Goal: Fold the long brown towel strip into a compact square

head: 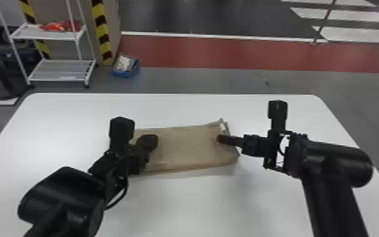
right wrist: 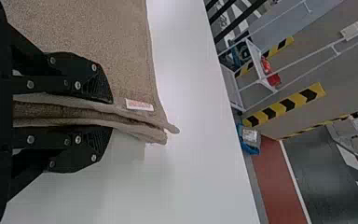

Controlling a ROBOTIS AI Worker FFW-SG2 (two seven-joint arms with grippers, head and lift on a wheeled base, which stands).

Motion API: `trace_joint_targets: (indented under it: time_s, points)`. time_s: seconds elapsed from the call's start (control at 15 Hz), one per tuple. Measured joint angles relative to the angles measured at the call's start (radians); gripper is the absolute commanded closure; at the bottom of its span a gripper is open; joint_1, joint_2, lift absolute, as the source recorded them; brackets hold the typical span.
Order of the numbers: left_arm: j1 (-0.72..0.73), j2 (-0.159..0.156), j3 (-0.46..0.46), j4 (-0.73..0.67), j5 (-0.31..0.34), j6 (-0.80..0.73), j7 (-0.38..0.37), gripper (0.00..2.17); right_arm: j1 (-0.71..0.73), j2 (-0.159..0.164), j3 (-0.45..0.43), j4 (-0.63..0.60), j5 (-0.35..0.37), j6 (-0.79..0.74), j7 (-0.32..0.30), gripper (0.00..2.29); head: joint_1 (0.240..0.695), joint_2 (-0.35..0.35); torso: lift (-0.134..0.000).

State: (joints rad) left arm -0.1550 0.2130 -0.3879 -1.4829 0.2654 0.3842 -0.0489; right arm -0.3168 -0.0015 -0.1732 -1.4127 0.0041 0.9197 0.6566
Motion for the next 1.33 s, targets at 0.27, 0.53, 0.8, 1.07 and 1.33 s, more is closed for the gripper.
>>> trace_joint_targets:
  time_s: [0.27, 0.53, 0.8, 1.07, 1.33]
  points:
    - [0.001, -0.001, -0.001, -0.003, 0.002, 0.025, -0.002, 1.80, 0.018, 0.000, -0.001, -0.035, -0.086, -0.001, 0.003, 1.24, 0.695, -0.064, -0.124]
    - [0.028, 0.002, 0.014, -0.078, 0.030, 0.013, 0.012, 1.80, 0.035, 0.000, -0.012, -0.082, -0.115, 0.007, 0.002, 1.24, 0.695, -0.069, -0.124]
    - [0.055, 0.057, 0.081, -0.197, 0.104, 0.058, -0.042, 1.80, 0.040, -0.022, -0.052, -0.100, -0.131, 0.049, 0.003, 1.24, 0.695, -0.075, -0.124]
    - [0.101, 0.085, 0.135, -0.205, 0.111, 0.120, -0.115, 1.80, 0.054, -0.038, -0.093, -0.137, -0.182, 0.096, 0.016, 1.24, 0.695, -0.065, -0.124]
    - [0.103, 0.076, 0.130, -0.130, 0.082, 0.119, -0.131, 1.80, 0.072, -0.041, -0.110, -0.189, -0.226, 0.136, 0.018, 1.24, 0.695, -0.059, -0.124]
